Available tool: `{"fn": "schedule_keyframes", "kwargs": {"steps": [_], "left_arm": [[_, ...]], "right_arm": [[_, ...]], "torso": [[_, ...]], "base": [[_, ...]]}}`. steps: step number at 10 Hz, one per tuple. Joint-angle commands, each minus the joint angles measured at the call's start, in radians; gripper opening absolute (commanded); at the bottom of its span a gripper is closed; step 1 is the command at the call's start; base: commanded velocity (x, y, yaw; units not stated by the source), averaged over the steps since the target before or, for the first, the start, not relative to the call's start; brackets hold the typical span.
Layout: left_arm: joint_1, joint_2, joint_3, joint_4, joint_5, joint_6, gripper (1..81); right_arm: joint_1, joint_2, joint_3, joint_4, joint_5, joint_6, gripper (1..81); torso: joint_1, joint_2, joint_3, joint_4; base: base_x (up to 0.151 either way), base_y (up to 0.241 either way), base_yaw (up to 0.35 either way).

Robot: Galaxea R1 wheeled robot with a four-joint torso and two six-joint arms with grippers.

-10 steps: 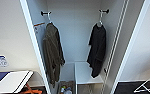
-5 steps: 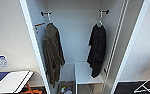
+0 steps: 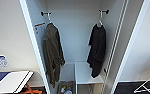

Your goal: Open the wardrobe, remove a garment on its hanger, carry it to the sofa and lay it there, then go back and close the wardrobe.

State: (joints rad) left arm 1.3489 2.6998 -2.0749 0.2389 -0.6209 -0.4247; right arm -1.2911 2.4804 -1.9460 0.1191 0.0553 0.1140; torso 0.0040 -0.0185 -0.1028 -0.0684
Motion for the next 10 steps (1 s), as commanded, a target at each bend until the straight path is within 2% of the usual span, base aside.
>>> {"fn": "schedule_keyframes", "kwargs": {"steps": [1, 3, 5, 7, 10], "left_arm": [[-0.147, 0.055, -0.076, -0.196, -0.003, -0.006, 81.1], [-0.202, 0.129, -0.172, -0.383, -0.022, -0.008, 81.1], [-0.231, 0.190, -0.237, -0.565, -0.120, -0.002, 81.1], [-0.257, 0.242, -0.308, -0.715, -0.175, 0.004, 81.1], [-0.222, 0.244, -0.402, -0.904, -0.264, 0.012, 81.1]], "right_arm": [[0.029, 0.047, -0.065, 0.036, -0.035, 0.007, 81.1], [0.020, 0.093, -0.089, 0.036, -0.035, 0.006, 81.1], [0.021, 0.105, -0.094, 0.036, -0.037, 0.004, 81.1], [0.020, 0.102, -0.086, 0.037, -0.042, 0.003, 81.1], [0.026, 0.128, -0.132, 0.030, -0.049, 0.003, 81.1]], "torso": [[0.000, 0.000, 0.000, 0.000], [0.000, 0.000, 0.000, 0.000], [0.000, 0.000, 0.000, 0.000], [0.000, 0.000, 0.000, 0.000], [0.000, 0.000, 0.000, 0.000]], "base": [[0.000, 0.000, 0.000], [0.000, 0.000, 0.000], [0.000, 0.000, 0.000], [0.000, 0.000, 0.000], [0.000, 0.000, 0.000]]}}
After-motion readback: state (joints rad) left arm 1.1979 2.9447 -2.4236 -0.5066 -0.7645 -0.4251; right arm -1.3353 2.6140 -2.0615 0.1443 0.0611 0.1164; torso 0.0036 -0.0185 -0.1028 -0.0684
